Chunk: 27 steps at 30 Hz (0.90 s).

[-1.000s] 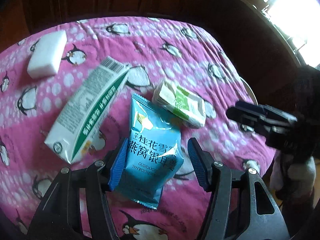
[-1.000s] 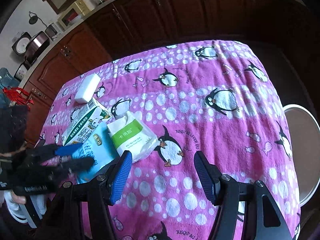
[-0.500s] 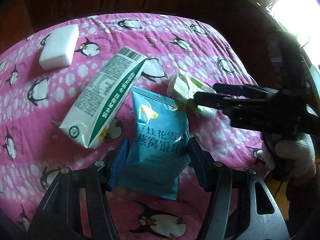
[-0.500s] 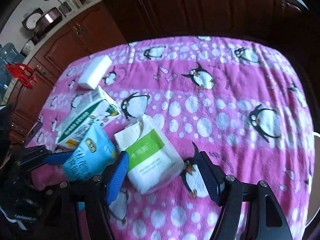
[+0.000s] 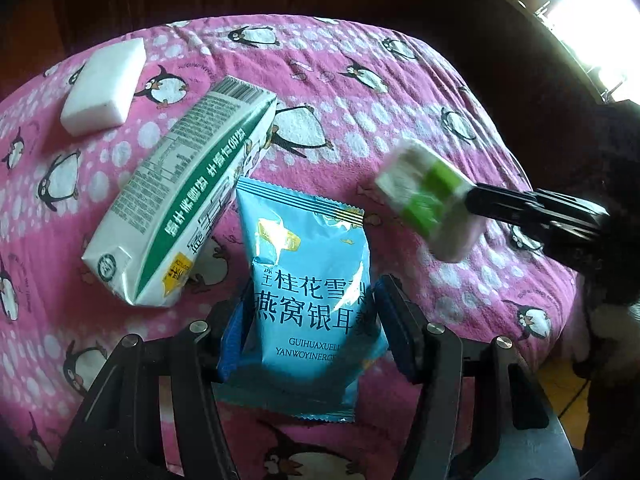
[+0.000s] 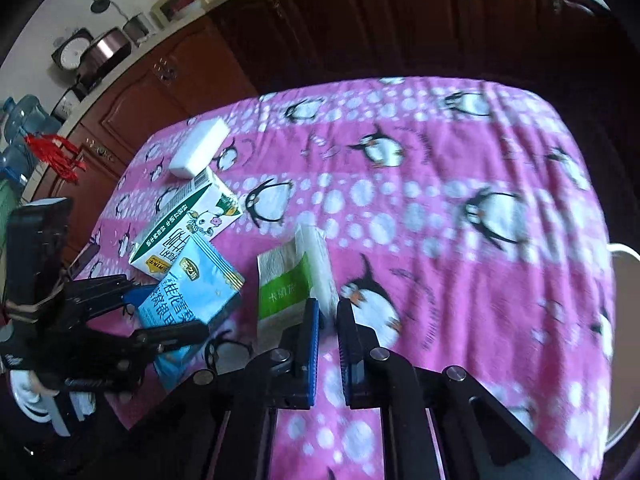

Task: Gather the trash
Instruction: 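Grasp the blue snack packet with the left tool while the right tool grasps the tissue pack, then carry the snack packet and tissue pack to the bucket and open both tools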

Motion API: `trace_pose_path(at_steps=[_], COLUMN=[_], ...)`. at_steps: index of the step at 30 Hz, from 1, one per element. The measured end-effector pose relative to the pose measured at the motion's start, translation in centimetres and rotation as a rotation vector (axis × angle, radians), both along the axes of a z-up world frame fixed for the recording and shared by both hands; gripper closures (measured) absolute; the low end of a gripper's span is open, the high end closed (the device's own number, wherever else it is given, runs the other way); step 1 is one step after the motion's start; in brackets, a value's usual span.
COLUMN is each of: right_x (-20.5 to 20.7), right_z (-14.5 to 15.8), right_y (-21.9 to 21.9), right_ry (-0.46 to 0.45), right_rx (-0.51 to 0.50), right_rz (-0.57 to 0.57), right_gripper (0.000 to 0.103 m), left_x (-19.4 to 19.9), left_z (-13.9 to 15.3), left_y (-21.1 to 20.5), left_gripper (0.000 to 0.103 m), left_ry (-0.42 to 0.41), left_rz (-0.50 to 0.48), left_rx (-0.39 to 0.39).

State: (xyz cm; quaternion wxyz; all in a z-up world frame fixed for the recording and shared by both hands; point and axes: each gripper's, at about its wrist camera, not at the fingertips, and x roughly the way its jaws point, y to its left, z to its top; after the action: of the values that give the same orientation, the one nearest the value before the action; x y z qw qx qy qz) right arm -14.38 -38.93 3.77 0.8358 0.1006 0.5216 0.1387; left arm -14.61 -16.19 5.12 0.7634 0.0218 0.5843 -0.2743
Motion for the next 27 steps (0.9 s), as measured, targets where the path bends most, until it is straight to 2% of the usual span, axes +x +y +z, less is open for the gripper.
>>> trace_pose_path(at_steps=[1,3,5,6,7,8,9,12,14,15,16,17,18,20,27], right_x=[-0.2,-0.4,-0.6,-0.5,-0.5,-0.3,-0.2,0.6,1.1,1.1,1.0,0.8,0.6,0.0,-2.2], right_z=[-0.1,-0.6,-0.5,-0.3,0.0,0.2,0.2,-0.6,-1.7,-2.2,-2.3,-2.1,-1.8,-0.6,2.7], right_y=[-0.5,-1.0,-0.9,-0.8,-0.4,0.1,0.7,2.6,3.6,3.8,3.6,3.2,2.7,1.3,-3.0], right_ry=[0.013,0.049,0.038,0.031,0.019,0.009,0.006,0.033,0.056,0.066,0.064,0.051,0.042,0.007,-0.071], right_rx=[-0.005,-0.041,-0.075,-0.079,-0.075,-0.074,-0.079,-0.142,-0.196,-0.212,-0.218,-0.197,-0.163,-0.105,-0.051], right_rz=[-0.010,-0.013,-0.026,-0.024,-0.015,-0.006,0.003,0.049,0.067,0.066,0.053,0.037,0.029,-0.003,-0.098], right_gripper=[0.095,0.095,0.090,0.079,0.063,0.056,0.050,0.044,0.043,0.049,0.062,0.064,0.074,0.075,0.076], left_x=[-0.1,-0.3,-0.3,-0.3,-0.3,-0.3,-0.3,-0.4,-0.6,-0.6,-0.7,-0.7,-0.8,-0.9,-1.3], left_z=[0.0,0.0,0.2,0.3,0.4,0.5,0.7,1.3,1.6,1.7,1.9,2.1,2.3,3.0,5.3], left_y=[-0.1,-0.4,-0.4,-0.3,-0.3,-0.2,0.0,-0.1,-0.1,-0.2,-0.1,-0.1,-0.1,-0.3,-3.2], left_gripper=[0.054,0.059,0.063,0.064,0.066,0.067,0.068,0.068,0.069,0.069,0.069,0.069,0.069,0.069,0.069], left_ry=[0.000,-0.008,-0.015,-0.017,-0.019,-0.022,-0.024,-0.037,-0.047,-0.051,-0.052,-0.053,-0.056,-0.065,-0.094], left_rz=[-0.010,-0.028,-0.028,-0.023,-0.022,-0.020,-0.020,-0.026,-0.027,-0.026,-0.025,-0.024,-0.023,-0.030,-0.077], left_rx=[0.001,0.009,0.004,-0.003,-0.006,-0.009,-0.012,-0.016,-0.016,-0.016,-0.017,-0.018,-0.020,-0.034,-0.081])
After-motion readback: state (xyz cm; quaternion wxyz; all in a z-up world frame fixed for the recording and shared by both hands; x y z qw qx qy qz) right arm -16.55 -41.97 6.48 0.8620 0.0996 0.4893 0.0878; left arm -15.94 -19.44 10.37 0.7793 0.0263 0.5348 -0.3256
